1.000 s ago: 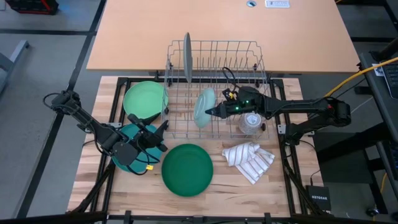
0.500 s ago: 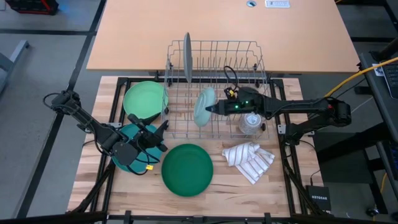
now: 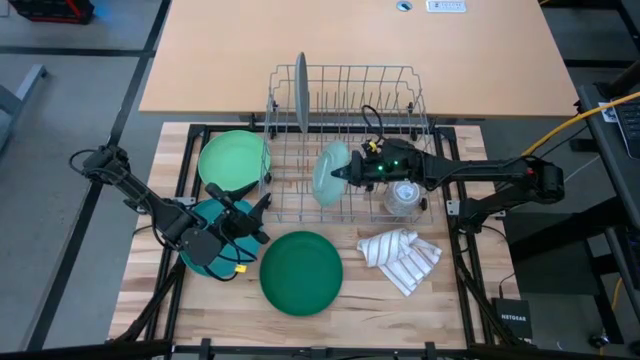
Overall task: Sort dishes
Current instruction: Put the light green plate in the dish rack
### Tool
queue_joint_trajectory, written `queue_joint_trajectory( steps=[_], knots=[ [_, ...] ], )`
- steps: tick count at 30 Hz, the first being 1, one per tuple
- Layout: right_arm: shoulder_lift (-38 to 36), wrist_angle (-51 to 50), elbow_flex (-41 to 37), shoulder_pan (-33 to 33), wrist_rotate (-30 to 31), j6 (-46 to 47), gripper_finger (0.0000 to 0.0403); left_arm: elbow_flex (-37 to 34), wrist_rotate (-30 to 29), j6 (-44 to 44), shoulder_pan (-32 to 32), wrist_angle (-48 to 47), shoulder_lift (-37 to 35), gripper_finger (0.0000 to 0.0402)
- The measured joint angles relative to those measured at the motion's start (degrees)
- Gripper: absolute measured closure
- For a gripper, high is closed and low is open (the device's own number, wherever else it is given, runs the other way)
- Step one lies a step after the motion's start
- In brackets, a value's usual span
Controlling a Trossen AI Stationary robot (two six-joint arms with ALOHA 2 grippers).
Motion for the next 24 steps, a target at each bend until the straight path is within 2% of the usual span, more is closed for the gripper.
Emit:
queue_joint_trajectory(
  steps=[5,13,24],
  knots=[
    [0.0,-0.1,0.6,-0.4,0.8,7.1,0.0297,0.0,0.0,-0.8,0.0,0.0,0.0,0.0219],
    [0.0,0.2,4.5,-0.3,5.4,16.4,0.0297,0.0,0.0,-1.1,0.0,0.0,0.0,0.0219],
    [0.0,-5.8,4.8,-0.2,7.4,18.2,0.0297,0.0,0.0,-1.8,0.0,-1.6,0.0,0.0219]
  ],
)
